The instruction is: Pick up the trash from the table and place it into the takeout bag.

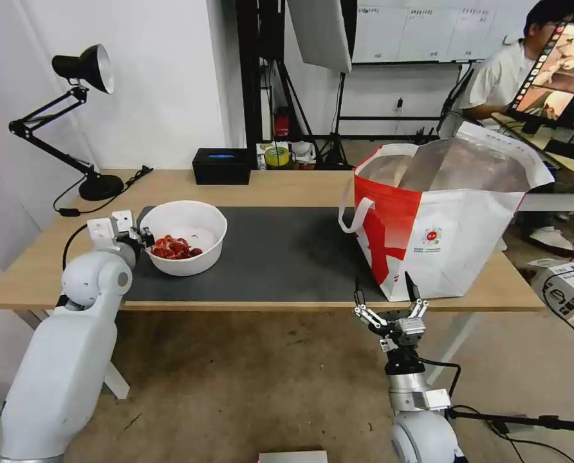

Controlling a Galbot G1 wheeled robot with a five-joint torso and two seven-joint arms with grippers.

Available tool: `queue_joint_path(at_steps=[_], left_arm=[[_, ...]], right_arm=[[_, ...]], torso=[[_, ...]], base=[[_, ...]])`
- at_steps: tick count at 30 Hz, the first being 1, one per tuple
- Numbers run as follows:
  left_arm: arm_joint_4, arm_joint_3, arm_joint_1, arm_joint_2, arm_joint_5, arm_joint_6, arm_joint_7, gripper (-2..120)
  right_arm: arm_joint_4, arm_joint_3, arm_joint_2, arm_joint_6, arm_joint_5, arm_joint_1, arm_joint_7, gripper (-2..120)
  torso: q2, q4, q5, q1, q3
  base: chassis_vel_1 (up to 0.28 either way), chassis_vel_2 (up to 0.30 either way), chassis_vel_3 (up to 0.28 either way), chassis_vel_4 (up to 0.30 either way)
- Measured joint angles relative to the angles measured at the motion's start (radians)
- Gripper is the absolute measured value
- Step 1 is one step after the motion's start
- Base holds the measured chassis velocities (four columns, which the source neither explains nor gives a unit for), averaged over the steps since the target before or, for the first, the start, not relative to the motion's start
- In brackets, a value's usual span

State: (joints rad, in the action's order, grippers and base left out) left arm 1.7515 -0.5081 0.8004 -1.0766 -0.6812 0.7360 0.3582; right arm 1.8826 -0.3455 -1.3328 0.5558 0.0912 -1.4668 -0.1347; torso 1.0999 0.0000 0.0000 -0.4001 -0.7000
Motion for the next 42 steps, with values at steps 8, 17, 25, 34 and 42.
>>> queue_joint_path(at_steps=[8, 17, 25, 34, 42], left_arm=[[0.031, 0.012, -0.028, 0.002, -0.083, 0.000, 0.047, 0], [0.072, 0.031, -0.076, 0.014, -0.165, 0.000, 0.092, 0], [0.100, 0.041, -0.112, 0.037, -0.250, 0.000, 0.128, 0], [0.103, 0.079, -0.184, 0.034, -0.361, -0.001, 0.161, 0], [0.100, 0.149, -0.268, 0.001, -0.410, -0.001, 0.205, 0]], right_arm=[[0.007, -0.004, -0.001, 0.000, 0.000, -0.007, 0.000, 100], [0.012, -0.005, -0.004, 0.000, -0.002, -0.014, 0.001, 100], [0.014, -0.006, -0.009, -0.001, -0.004, -0.015, 0.002, 100], [0.016, -0.006, -0.012, -0.001, -0.007, -0.018, 0.006, 100], [0.018, -0.017, -0.013, -0.001, -0.008, -0.026, 0.006, 100]], torso=[[0.000, 0.0000, 0.0000, 0.000, 0.000], [0.000, 0.0000, 0.0000, 0.000, 0.000], [0.000, 0.0001, 0.0000, 0.000, 0.000], [0.000, 0.0001, 0.0000, 0.000, 0.000], [0.000, -0.0001, 0.0000, 0.000, 0.000]], base=[[0.000, 0.000, 0.000, 0.000], [0.000, 0.000, 0.000, 0.000], [0.000, 0.000, 0.000, 0.000], [0.000, 0.000, 0.000, 0.000], [0.000, 0.000, 0.000, 0.000]])
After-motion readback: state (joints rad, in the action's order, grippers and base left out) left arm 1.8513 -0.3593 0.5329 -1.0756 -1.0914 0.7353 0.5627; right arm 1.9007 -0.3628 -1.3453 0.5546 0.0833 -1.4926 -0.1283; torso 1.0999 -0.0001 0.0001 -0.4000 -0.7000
